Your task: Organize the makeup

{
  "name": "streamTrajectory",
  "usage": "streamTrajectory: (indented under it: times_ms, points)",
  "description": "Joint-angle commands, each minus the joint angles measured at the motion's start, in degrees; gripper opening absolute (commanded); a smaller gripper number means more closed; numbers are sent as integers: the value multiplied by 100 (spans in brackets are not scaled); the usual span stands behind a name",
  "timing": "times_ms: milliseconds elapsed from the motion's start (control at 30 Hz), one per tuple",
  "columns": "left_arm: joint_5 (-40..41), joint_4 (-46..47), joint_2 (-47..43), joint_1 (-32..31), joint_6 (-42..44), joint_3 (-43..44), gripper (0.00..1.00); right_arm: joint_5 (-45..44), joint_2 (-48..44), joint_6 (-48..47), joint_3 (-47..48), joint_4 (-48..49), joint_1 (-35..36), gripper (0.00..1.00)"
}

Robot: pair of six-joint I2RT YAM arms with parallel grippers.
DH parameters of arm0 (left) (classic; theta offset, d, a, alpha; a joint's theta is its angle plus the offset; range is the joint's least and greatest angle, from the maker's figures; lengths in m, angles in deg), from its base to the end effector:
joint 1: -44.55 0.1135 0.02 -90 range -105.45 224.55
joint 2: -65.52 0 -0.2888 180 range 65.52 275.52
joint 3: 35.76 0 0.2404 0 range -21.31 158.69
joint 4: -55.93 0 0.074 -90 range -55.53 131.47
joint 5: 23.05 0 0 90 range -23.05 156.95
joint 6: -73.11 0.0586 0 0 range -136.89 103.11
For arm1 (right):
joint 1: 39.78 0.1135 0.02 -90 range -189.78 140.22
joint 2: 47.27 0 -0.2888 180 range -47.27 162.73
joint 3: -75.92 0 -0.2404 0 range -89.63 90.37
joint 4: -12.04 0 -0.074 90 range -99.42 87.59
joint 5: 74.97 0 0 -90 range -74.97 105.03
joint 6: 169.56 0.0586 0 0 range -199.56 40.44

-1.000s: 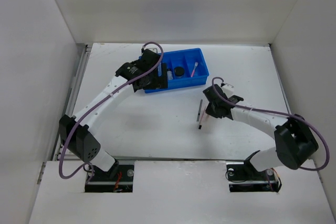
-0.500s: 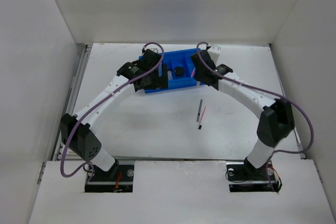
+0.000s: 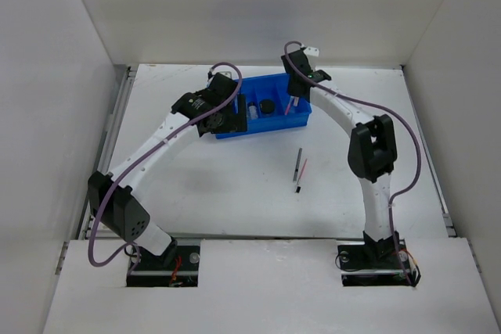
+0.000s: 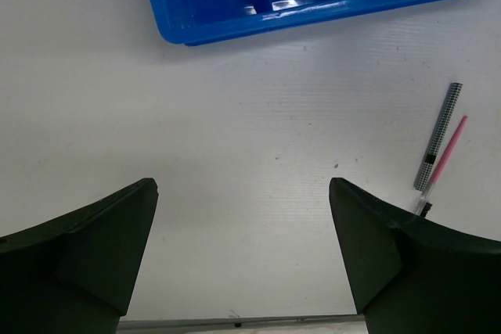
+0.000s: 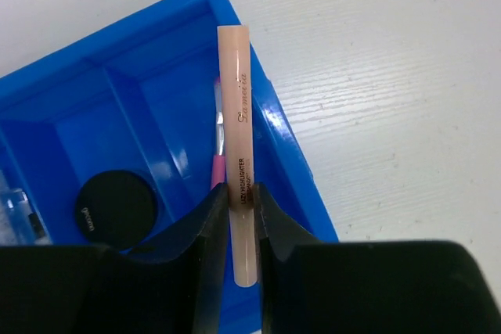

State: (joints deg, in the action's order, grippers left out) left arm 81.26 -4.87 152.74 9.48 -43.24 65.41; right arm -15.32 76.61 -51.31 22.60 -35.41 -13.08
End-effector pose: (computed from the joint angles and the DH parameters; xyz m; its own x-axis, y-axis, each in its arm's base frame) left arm 0.2774 -0.1770 0.3645 -0.7208 -0.0195 -0.6929 0.1099 0.9838 -0.1420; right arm 0.4687 0.2026 0.2775 -0.5846 0.1632 -0.7948 0.2385 0.9708 0.0239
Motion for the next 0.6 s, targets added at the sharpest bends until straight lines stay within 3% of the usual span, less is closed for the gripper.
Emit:
streamTrajectory:
  times_ms: [0,100,200,367,500,567]
  points:
    - [195,-173,-355,35,68,56,89,275,83,-188,440,91,-33,24]
    - [195,-173,-355,35,68,56,89,354,268,-240,774,-110,-33,42]
    - [195,-173,-355,35,68,56,89,301,25,-189,653,-111,-33,46]
    - [195,-173,-355,35,68,56,89,581,-1275,83,-839,468,-33,38]
    - [195,-120,-355,35,68,4,89,1195,-2821,610,-3121,996,-33,32]
    - [195,-120,-355,35,68,3,89,1443,-3149,865,-3740,1128,-33,31]
